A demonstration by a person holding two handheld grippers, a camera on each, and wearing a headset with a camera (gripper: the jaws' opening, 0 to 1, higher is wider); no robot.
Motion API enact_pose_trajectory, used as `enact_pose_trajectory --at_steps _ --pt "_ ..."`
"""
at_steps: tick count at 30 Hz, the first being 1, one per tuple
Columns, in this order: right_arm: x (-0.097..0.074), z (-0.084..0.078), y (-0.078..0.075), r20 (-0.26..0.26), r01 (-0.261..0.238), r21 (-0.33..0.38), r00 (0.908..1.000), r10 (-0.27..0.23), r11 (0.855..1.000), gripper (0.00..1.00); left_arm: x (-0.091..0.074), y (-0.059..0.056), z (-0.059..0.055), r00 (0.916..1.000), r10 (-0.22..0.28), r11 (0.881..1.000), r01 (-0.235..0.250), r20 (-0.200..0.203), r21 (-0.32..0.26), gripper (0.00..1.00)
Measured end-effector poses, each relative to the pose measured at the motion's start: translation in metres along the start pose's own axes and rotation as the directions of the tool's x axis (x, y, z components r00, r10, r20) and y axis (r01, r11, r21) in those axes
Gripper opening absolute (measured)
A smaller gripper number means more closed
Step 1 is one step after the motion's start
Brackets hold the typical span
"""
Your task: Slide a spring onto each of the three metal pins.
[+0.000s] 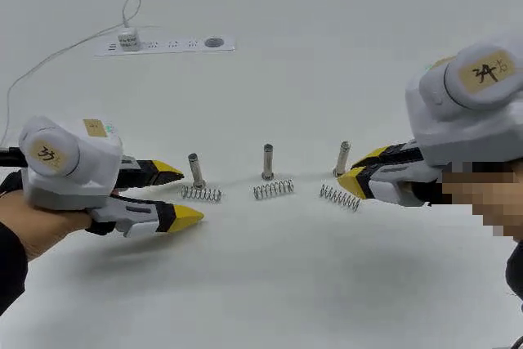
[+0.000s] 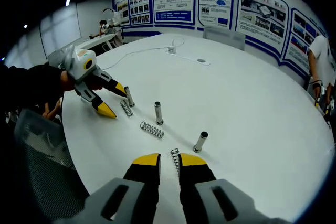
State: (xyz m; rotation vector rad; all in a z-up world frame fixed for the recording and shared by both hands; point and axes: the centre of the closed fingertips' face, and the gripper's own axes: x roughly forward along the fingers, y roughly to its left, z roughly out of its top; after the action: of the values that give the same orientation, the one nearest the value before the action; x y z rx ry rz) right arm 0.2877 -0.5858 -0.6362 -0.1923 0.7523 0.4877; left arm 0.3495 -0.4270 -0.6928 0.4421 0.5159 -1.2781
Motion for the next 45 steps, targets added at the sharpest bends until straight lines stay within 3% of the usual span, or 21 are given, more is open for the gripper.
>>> enact_pose_trajectory --at_steps 15,21,26,34,37,38,41,45 --pt "0.002 -0.001 0.0 0.002 -0.006 -0.002 1.0 0.006 1.0 0.14 0.002 -0.014 -0.006 0.9993 -0.027 1.0 0.028 -0.024 0.005 0.23" --pt "0.002 0.0 0.002 0.003 -0.012 -0.007 0.9999 0.012 1.0 0.14 0.003 -0.02 -0.006 0.999 -0.033 0.999 0.034 -0.031 0.033 0.13" --pt "0.002 0.003 0.008 0.008 -0.025 -0.022 0.9996 0.025 0.999 0.14 0.003 -0.021 -0.006 0.999 -0.03 0.999 0.032 -0.034 0.041 0.11" --pt "0.002 0.01 0.025 0.024 -0.099 -0.059 0.9946 0.101 0.993 0.16 -0.002 -0.044 -0.001 0.9969 -0.075 0.994 0.077 -0.026 0.081 0.11" --pt "0.003 0.012 0.04 0.021 -0.154 -0.094 0.9874 0.157 0.984 0.16 -0.005 -0.052 0.007 0.9961 -0.088 0.992 0.088 -0.002 0.09 0.11" --pt "0.003 0.012 0.049 0.015 -0.19 -0.131 0.9809 0.194 0.973 0.16 -0.006 -0.056 0.01 0.9955 -0.094 0.991 0.093 0.008 0.094 0.11" --pt "0.004 0.012 0.066 -0.007 -0.24 -0.205 0.9699 0.244 0.949 0.16 -0.008 -0.065 0.019 0.9932 -0.113 0.988 0.109 0.029 0.11 0.11" --pt "0.007 0.012 0.082 -0.028 -0.288 -0.245 0.9565 0.291 0.926 0.17 -0.012 -0.08 0.036 0.9863 -0.149 0.98 0.138 0.071 0.14 0.1"
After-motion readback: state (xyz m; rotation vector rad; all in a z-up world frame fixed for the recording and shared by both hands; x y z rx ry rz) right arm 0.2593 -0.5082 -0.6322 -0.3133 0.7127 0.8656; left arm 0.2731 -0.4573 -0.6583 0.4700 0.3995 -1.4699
